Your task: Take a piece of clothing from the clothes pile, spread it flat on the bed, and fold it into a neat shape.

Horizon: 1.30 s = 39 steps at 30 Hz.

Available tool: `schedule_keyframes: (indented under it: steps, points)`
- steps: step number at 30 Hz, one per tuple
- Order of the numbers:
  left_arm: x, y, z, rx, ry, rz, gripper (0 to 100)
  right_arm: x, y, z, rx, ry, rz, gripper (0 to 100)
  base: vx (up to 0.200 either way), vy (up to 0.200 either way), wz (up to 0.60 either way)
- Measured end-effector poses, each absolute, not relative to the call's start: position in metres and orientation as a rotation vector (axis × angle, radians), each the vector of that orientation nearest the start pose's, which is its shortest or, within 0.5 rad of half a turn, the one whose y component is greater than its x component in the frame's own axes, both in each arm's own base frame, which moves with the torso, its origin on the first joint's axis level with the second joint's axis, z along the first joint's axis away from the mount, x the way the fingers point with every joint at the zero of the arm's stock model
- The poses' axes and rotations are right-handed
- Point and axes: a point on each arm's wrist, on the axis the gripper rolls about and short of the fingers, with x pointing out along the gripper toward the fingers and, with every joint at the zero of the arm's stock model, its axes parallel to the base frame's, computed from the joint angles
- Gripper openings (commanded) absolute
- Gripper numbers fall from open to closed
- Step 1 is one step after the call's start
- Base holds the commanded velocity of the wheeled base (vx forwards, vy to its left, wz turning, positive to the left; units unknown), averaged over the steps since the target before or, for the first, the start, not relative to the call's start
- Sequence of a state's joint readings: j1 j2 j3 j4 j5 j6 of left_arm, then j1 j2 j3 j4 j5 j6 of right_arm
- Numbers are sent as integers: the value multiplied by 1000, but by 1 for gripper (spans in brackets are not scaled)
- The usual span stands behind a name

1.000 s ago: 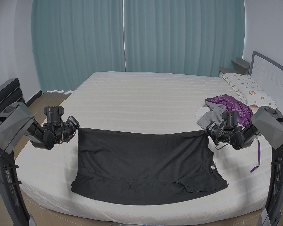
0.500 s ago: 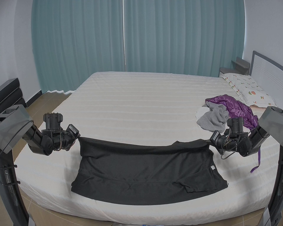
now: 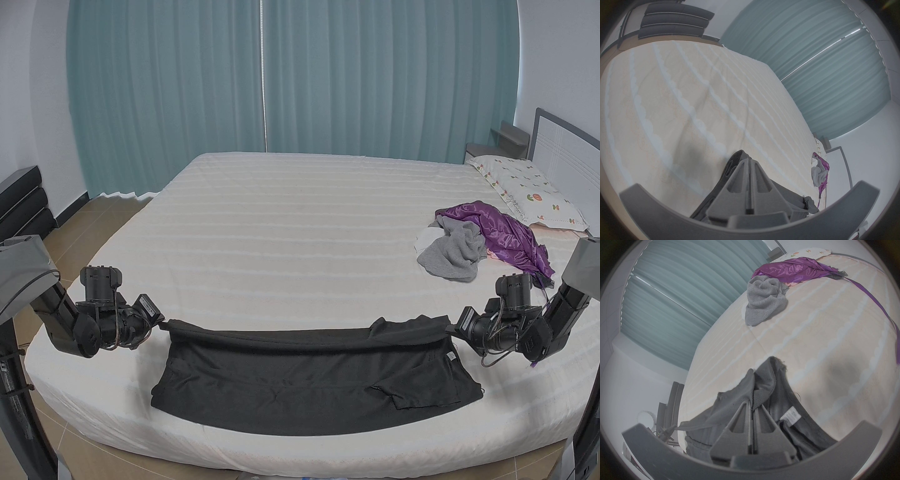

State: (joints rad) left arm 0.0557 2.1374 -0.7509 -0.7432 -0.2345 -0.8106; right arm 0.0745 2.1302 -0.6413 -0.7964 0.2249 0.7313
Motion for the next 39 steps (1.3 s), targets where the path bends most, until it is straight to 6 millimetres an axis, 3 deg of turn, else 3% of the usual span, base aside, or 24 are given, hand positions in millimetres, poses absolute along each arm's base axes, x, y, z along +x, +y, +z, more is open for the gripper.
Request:
schedule_keyframes:
  steps: [12,39]
  points:
    - [330,13,14,-861,715,105,0,302,31,-4,696,819,32,0,0,0,0]
    - [307,12,8,-882,791,94,0,276,29,-11,651,867,32,0,0,0,0]
